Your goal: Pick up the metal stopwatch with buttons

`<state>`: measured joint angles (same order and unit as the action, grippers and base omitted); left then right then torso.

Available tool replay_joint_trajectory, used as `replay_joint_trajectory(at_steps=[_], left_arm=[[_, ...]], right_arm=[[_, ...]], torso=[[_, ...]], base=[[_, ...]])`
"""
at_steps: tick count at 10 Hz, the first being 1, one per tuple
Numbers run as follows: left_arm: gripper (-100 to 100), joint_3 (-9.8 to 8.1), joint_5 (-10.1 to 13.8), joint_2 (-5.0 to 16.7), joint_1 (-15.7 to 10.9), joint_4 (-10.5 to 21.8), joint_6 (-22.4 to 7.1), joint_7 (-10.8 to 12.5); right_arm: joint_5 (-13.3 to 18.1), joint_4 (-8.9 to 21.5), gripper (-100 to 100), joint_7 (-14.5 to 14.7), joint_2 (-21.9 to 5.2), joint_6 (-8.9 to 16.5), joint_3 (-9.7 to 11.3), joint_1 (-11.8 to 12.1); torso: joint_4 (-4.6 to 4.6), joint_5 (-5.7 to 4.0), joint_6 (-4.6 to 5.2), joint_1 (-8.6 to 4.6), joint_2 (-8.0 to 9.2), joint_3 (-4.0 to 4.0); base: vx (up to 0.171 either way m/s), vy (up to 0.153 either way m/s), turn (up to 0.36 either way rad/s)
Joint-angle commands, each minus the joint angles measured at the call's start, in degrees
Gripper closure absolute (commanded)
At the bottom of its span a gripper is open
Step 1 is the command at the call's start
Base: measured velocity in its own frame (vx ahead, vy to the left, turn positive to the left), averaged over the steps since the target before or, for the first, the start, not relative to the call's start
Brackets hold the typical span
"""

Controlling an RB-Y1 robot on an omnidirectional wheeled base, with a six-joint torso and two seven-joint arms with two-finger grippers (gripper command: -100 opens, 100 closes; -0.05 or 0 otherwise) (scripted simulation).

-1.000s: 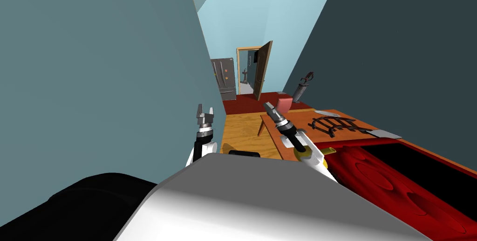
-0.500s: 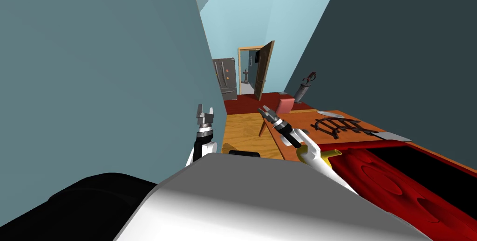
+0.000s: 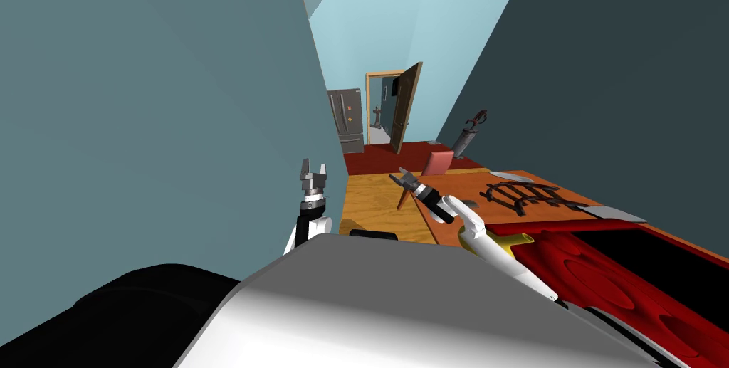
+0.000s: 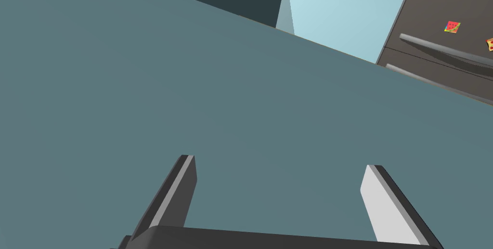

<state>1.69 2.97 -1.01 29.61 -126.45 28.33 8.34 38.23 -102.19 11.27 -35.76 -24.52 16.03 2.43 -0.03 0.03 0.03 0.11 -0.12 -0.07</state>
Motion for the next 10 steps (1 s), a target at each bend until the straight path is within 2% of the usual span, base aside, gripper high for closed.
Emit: replay_joint_trajectory(at_steps=[1,2,4,5,6,7,8,9,10], left_arm=[[0,0.0,0.0,0.0,0.0,0.0,0.0,0.0],[0,0.0,0.0,0.0,0.0,0.0,0.0,0.0],[0,0.0,0.0,0.0,0.0,0.0,0.0,0.0],[0,0.0,0.0,0.0,0.0,0.0,0.0,0.0],[0,0.0,0.0,0.0,0.0,0.0,0.0,0.0],[0,0.0,0.0,0.0,0.0,0.0,0.0,0.0],[0,0.0,0.0,0.0,0.0,0.0,0.0,0.0],[0,0.0,0.0,0.0,0.0,0.0,0.0,0.0],[0,0.0,0.0,0.0,0.0,0.0,0.0,0.0]], right_arm=[[0.4,2.0,-100,0.5,-0.1,-0.8,-0.1,-0.1],[3.1,3.9,-100,1.7,-2.3,-0.1,2.3,-1.4],[3.1,5.3,-100,1.7,-2.3,-0.1,2.3,-1.4],[5.8,7.6,-100,2.9,-4.4,0.7,4.9,-2.6],[5.8,8.7,-100,2.9,-4.4,0.7,4.9,-2.6],[8.3,11.2,-100,4.0,-6.5,1.4,7.5,-3.7],[8.4,12.3,-100,4.0,-6.5,1.4,7.6,-3.7],[10.8,13.8,-100,5.0,-8.6,2.2,10.3,-4.8],[10.8,15.8,-100,5.0,-8.6,2.2,10.5,-4.8]], torso=[[0.0,0.0,0.0,0.0,0.0,0.0],[0.01,-0.01,0.01,-0.06,0.06,0.03],[0.0,-0.01,0.0,-0.03,0.01,0.01],[0.01,-0.01,0.0,-0.07,0.04,0.03],[0.01,-0.01,-0.01,-0.02,0.02,0.01],[0.0,0.0,0.0,-0.01,-0.01,0.0],[-0.01,0.01,-0.01,0.03,-0.07,-0.04],[-0.01,0.01,0.0,0.0,-0.06,-0.04],[-0.02,0.0,-0.01,0.03,-0.11,-0.06]], base=[[0.013,0.016,-0.005],[0.025,0.027,0.032],[0.023,0.02,0.009],[0.025,0.031,0.028],[0.036,0.034,0.021],[0.055,0.045,0.04],[0.048,0.035,0.015],[0.062,0.04,0.028],[0.058,0.035,0.019]])
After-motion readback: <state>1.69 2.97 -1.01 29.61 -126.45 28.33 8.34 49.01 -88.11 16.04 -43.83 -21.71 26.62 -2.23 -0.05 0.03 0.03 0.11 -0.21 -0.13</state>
